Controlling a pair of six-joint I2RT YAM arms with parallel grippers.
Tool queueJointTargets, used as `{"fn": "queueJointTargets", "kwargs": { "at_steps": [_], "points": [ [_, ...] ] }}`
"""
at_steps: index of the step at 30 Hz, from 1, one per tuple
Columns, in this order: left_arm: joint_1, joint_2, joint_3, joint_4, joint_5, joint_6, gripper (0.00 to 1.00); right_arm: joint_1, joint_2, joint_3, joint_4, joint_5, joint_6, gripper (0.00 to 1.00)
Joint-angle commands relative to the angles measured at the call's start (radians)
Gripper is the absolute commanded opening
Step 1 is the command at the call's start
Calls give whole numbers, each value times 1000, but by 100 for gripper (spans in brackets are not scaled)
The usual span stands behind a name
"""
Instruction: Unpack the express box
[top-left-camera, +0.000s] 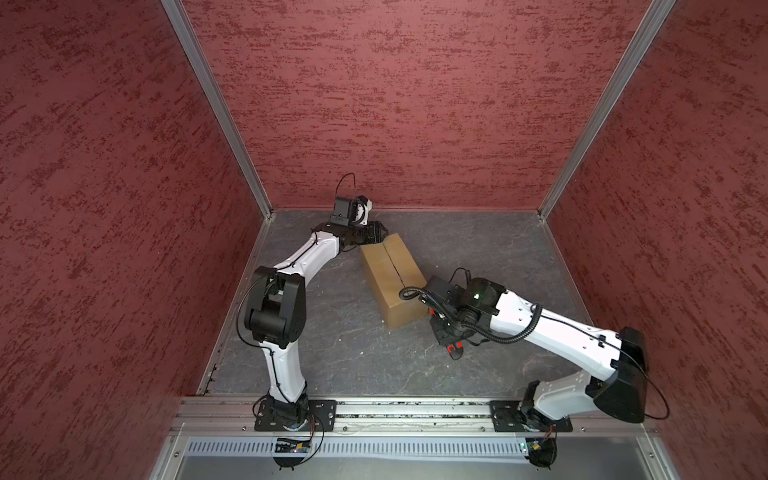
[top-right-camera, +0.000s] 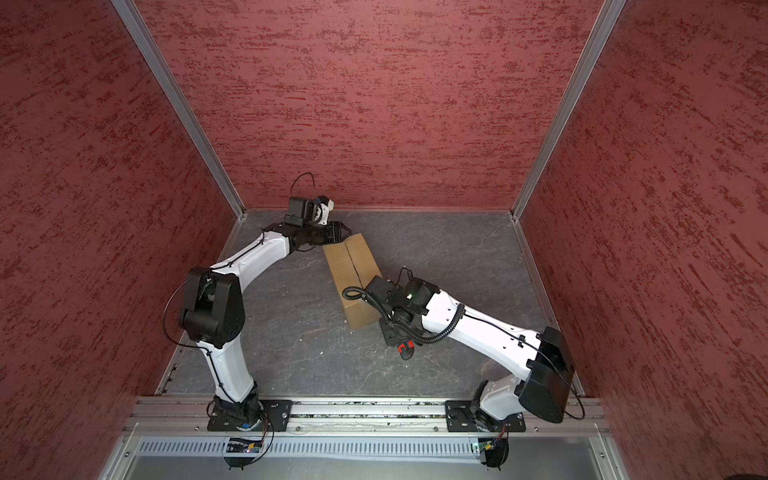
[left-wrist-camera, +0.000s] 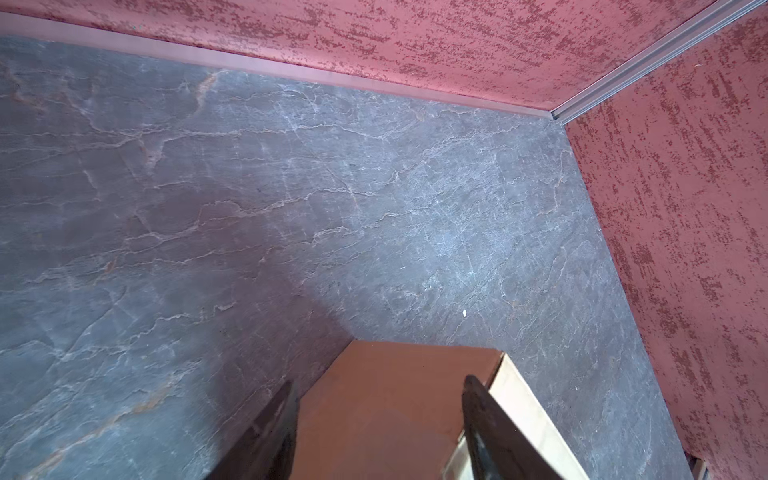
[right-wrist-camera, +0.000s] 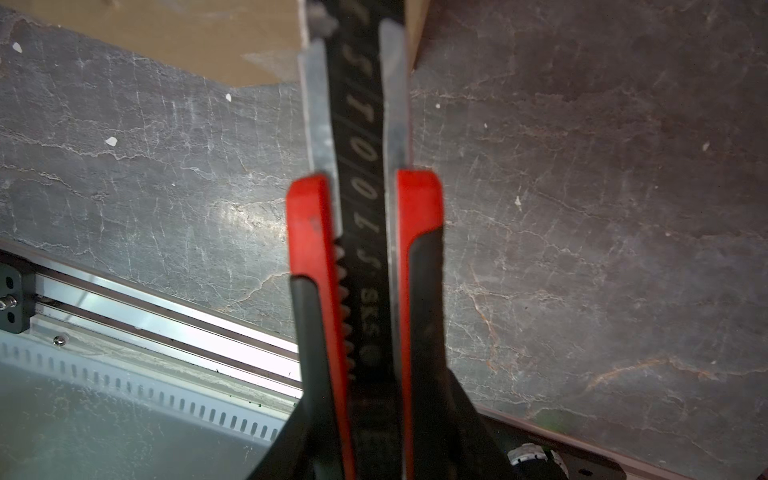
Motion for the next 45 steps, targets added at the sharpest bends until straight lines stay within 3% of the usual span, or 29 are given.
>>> {"fn": "queueJointTargets", "kwargs": {
  "at_steps": [1, 45],
  "points": [
    [-5, 8, -15, 21, 22, 7, 62, -8, 6, 42, -6, -5, -8, 5],
    [-33, 2, -48, 56, 40, -38, 60, -19, 28, 81, -7, -12, -29, 5]
  ]
}}
